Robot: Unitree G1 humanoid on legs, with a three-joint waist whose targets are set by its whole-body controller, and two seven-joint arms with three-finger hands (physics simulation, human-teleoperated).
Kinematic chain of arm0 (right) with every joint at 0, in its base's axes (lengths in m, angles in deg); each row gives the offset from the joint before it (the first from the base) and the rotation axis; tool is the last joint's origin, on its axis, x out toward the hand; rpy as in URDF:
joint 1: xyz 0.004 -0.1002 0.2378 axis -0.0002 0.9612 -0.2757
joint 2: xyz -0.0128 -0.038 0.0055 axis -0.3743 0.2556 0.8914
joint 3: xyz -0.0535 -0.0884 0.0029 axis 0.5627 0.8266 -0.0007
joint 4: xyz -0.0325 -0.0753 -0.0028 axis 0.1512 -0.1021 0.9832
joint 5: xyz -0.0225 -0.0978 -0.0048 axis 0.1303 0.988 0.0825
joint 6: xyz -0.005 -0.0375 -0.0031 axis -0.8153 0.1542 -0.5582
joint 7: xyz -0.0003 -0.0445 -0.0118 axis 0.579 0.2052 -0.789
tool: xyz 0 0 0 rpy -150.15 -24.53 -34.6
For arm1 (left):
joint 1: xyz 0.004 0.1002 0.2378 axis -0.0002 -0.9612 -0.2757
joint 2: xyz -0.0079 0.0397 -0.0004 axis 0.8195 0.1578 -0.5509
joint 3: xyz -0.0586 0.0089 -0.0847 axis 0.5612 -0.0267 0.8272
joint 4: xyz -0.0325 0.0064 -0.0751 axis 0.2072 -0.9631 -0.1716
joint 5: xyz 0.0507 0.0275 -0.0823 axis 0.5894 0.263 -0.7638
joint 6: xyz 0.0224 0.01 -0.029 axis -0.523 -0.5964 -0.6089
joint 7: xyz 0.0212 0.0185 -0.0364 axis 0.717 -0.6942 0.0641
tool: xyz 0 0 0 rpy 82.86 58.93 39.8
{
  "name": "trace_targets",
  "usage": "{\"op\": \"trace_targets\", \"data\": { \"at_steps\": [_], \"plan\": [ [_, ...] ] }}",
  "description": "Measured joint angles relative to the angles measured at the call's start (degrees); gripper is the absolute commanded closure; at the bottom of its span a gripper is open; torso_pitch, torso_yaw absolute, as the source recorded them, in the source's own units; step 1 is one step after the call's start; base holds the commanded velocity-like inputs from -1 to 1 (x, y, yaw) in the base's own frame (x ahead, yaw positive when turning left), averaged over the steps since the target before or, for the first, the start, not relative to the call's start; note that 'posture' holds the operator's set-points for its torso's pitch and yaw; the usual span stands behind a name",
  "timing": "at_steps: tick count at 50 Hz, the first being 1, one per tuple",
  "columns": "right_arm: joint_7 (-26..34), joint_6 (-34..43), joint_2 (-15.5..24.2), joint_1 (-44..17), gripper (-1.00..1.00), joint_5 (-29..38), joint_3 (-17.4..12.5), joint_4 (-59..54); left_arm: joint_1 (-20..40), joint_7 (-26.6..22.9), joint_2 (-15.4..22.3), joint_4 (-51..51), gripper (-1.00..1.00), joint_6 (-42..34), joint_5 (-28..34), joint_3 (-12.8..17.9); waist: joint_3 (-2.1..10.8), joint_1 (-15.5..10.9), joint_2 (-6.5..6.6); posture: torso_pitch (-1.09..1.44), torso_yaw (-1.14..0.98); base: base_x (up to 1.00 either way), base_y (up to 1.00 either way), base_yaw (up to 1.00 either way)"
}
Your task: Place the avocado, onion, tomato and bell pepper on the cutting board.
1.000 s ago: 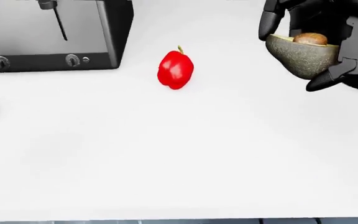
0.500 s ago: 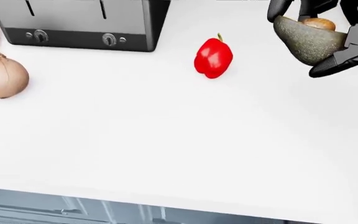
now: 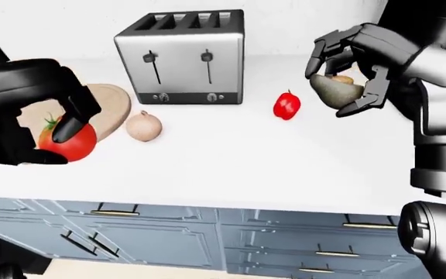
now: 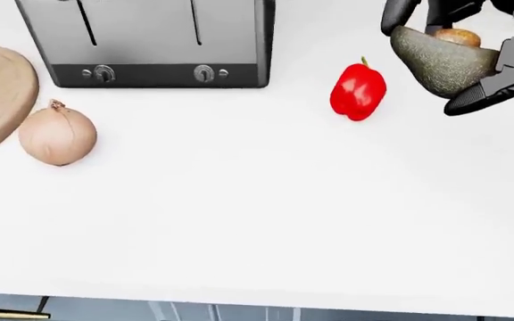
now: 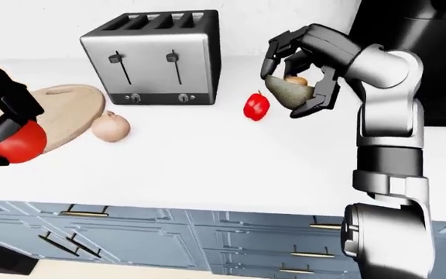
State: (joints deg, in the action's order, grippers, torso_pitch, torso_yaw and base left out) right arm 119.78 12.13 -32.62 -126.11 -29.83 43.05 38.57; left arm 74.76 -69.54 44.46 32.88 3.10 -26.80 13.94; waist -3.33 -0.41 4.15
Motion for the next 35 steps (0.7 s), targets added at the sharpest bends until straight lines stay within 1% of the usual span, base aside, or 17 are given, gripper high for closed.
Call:
{"op": "trace_targets", "data": {
  "at_steps": [4,7,9,10,11,13,15,19,21,22,23,24,26,28,30,32,35],
  "plan": [
    [1.04,0.76,0.30,0.57,1.00,0.18,-0.14,0.53,3.96,0.38,2.48,-0.35,1.00,-1.27,-1.66,-0.41,-0.20,0.80,-2.80,0.00,0.00,0.00,0.29,0.00],
    [1.31,1.20,0.87,0.34,1.00,-0.02,-1.03,1.96,4.17,1.55,3.25,-0.30,1.00,-1.41,-2.40,0.19,-0.15,1.06,-4.44,0.00,0.00,0.00,0.28,0.00],
    [1.17,1.28,1.12,-0.07,1.00,-0.21,-1.52,2.45,4.40,1.95,3.59,-0.59,1.00,-1.49,-2.66,-0.06,0.37,1.16,-6.34,0.00,0.00,0.00,0.29,0.00],
    [0.98,1.24,1.31,0.28,1.00,-0.29,-1.91,2.60,4.30,2.09,3.19,-0.48,1.00,-1.46,-2.83,-0.45,0.37,1.73,-5.75,0.00,0.00,0.00,0.29,0.00],
    [0.93,1.28,1.31,0.72,1.00,-0.27,-2.15,2.42,4.05,2.13,3.05,-0.51,1.00,-1.34,-3.10,-1.02,0.34,2.00,-5.80,0.00,0.00,0.00,0.28,0.00],
    [1.13,1.55,1.39,1.48,1.00,-0.07,-2.14,2.16,3.71,2.12,2.90,-1.09,1.00,-1.07,-3.50,-1.96,0.90,1.92,-6.40,0.00,0.00,0.00,0.29,0.00],
    [1.27,1.78,1.31,1.37,1.00,0.05,-1.91,2.21,3.78,2.13,3.05,-1.50,1.00,-1.08,-3.52,-1.95,0.85,1.52,-5.83,0.00,0.00,0.00,0.28,0.00],
    [1.29,1.76,1.14,1.42,1.00,-0.28,-1.84,2.70,3.91,2.44,3.36,-0.72,1.00,-1.06,-3.50,-1.16,-0.18,1.21,-2.68,0.00,0.00,0.00,0.28,0.00],
    [1.33,1.80,1.08,1.58,1.00,-0.24,-1.73,2.36,3.81,2.50,3.47,-0.59,1.00,-0.89,-3.62,-1.05,-0.11,1.41,-0.51,0.00,0.00,0.00,0.28,0.00],
    [1.37,1.87,1.04,1.43,1.00,-0.16,-1.58,2.20,3.82,2.52,3.58,-0.74,1.00,-0.86,-3.64,-0.99,0.19,1.37,0.95,0.00,0.00,0.00,0.28,0.00],
    [1.36,1.90,0.69,1.40,1.00,-0.15,-1.46,2.32,3.72,2.56,3.69,-1.05,1.00,-0.90,-3.57,-0.75,0.37,1.07,0.99,0.00,0.00,0.00,0.28,0.00],
    [1.42,1.86,0.31,1.58,1.00,-0.24,-1.10,2.45,3.41,2.55,3.66,-1.36,1.00,-1.00,-3.43,-0.49,0.15,0.65,0.46,0.00,0.00,0.00,0.27,0.00],
    [1.77,1.73,-0.12,1.89,1.00,-0.45,-0.22,2.58,2.77,2.31,3.63,-1.64,1.00,-1.23,-3.17,-0.28,0.05,0.32,0.15,0.00,0.00,0.00,0.27,0.00],
    [2.10,1.69,-0.07,1.99,1.00,-0.55,-0.03,2.48,2.98,2.20,3.70,-1.60,1.00,-1.33,-3.17,-0.49,0.00,0.49,-0.95,0.00,0.00,0.00,0.21,0.00],
    [2.14,1.68,0.25,2.00,1.00,-0.52,-0.46,2.53,2.88,2.40,3.65,-1.19,1.00,-1.22,-3.33,-0.44,-0.10,0.76,-1.84,0.00,0.00,0.00,0.15,0.00],
    [2.04,1.64,0.59,1.92,1.00,-0.48,-1.07,2.82,3.02,2.46,3.73,-1.33,1.00,-1.14,-3.46,-0.58,-0.03,0.95,-2.39,0.00,0.00,0.00,0.07,0.00],
    [1.88,1.49,0.94,1.25,1.00,-0.64,-1.64,3.35,3.49,2.73,4.07,-1.34,1.00,-0.94,-3.51,-0.26,-0.83,0.26,-3.78,0.00,0.00,0.00,0.00,0.00]
  ]
}}
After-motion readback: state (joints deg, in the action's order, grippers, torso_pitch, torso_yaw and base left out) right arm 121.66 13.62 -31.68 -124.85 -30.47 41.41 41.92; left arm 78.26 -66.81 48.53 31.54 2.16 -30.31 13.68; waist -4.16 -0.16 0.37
